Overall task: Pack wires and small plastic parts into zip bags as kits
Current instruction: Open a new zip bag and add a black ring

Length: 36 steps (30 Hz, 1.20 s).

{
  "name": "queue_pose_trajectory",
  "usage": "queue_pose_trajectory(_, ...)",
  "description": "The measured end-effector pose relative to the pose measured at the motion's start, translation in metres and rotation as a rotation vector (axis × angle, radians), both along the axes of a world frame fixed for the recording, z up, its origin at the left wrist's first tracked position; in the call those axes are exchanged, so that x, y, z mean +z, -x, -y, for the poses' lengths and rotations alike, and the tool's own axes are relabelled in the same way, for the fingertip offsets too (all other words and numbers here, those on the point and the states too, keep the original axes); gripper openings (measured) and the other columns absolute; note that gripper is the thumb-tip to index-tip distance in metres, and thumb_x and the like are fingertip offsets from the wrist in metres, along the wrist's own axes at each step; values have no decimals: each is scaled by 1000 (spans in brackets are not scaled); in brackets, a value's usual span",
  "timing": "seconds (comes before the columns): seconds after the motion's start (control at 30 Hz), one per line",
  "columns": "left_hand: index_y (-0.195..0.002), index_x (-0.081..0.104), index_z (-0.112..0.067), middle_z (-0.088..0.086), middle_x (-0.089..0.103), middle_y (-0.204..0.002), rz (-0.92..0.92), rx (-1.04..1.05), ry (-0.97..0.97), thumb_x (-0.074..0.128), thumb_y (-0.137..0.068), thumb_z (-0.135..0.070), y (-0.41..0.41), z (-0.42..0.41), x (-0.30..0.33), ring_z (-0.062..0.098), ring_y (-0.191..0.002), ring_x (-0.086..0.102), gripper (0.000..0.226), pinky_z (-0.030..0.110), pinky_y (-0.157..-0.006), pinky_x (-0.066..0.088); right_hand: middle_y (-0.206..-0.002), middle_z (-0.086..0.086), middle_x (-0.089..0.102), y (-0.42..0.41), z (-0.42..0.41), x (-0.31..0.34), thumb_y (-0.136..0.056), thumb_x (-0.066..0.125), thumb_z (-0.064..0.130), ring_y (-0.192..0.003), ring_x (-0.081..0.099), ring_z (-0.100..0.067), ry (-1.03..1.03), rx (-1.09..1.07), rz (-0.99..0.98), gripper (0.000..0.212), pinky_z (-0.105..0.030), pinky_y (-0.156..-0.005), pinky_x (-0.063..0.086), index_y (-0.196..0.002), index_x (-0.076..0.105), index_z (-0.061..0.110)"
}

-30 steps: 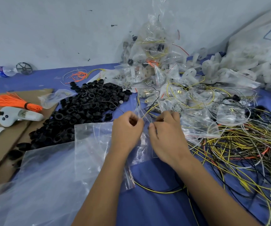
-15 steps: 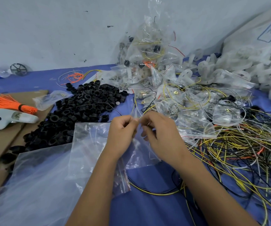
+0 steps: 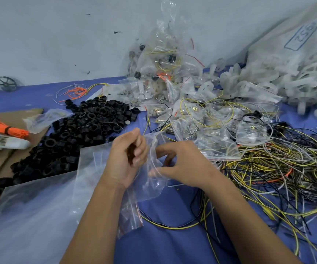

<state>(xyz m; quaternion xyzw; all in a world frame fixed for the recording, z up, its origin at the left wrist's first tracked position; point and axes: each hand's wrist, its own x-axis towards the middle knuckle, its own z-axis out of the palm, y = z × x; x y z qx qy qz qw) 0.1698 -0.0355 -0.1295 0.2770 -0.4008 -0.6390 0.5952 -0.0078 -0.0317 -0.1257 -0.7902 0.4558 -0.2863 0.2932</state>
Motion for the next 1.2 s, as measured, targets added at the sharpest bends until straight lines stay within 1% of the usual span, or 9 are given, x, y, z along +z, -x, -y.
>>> queue_pose_trajectory(0.13, -60, 50, -18, 1, 38, -54, 150, 217, -25, 51, -95, -32, 10, 5, -8, 11, -39, 25, 38, 25, -41, 11, -88, 5, 76, 1, 4, -4, -90, 75, 32, -72, 68, -13, 58, -75, 16, 21, -30, -75, 56, -107, 77, 18)
queue_pose_trajectory(0.27, -56, 54, -20, 1, 48, -52, 424, 368, -87, 55, -101, -38, 33, 12, -9, 11, -41, 38, 48, 19, -39, 25, -83, 2, 77, 3, 10, 0, -90, 69, 16, -74, 70, -13, 208, -255, 61, 10, -35, -77, 57, -95, 79, 16)
queue_pose_trajectory(0.33, -61, 52, -18, -3, 50, -56, 676, 381, -37, 57, -94, -54, 45, 15, -5, 11, -49, 44, 49, 24, -47, 34, -76, 4, 75, 9, 14, 8, -88, 69, 13, -70, 68, -12, 291, -393, 138, 9, -36, -73, 56, -88, 77, 17)
queue_pose_trajectory(0.4, -63, 46, -16, -13, 52, -57, 1099, 425, 25, 60, -85, -63, 56, 19, -4, 8, -54, 47, 54, 29, -53, 32, -72, 7, 72, 26, 21, 19, -88, 68, 17, -66, 66, -10, 357, -564, 166, 9, -34, -69, 56, -85, 76, 19)
queue_pose_trajectory(0.5, -65, 56, -11, 1, 59, -62, 1459, 434, 95, 71, -81, -35, 66, 22, -2, 20, -63, 53, 33, 26, -51, 30, -78, 3, 74, 66, 39, 37, -90, 64, 22, -72, 67, -17, 425, -764, 4, 13, -35, -71, 56, -89, 77, 19)
queue_pose_trajectory(0.6, -63, 56, -3, 13, 58, -60, 1459, 458, 111, 68, -78, -17, 80, 25, 1, 31, -64, 54, 24, 32, -50, 31, -87, -9, 75, 117, 65, 51, -90, 60, 17, -81, 68, -30, 392, -936, -176, 18, -35, -72, 56, -95, 78, 14)
queue_pose_trajectory(0.8, -64, 58, -20, -9, 59, -57, 1071, 524, 233, 70, -83, -19, 129, 27, 2, 6, -58, 55, 23, 23, -59, 40, -113, -21, 69, 175, 100, 32, -89, 58, 3, -110, 63, -39, 104, -879, -592, 27, -40, -91, 52, -112, 71, 8)
queue_pose_trajectory(1.03, -64, 55, -22, -15, 57, -56, 1022, 411, 268, 69, -85, -19, 139, 32, -19, 4, -50, 48, 26, 13, -51, 38, -109, -18, 72, 191, 106, 29, -89, 66, 11, -108, 65, -35, 34, -843, -531, 20, -38, -89, 56, -108, 73, 7)
queue_pose_trajectory(1.2, -64, 55, -21, -8, 54, -53, 1039, 410, 288, 69, -86, -16, 137, 30, -20, 4, -49, 47, 27, 13, -50, 37, -114, -24, 65, 180, 96, 25, -96, 54, 27, -114, 56, -39, 126, -896, -543, 29, -41, -97, 42, -108, 67, 4)
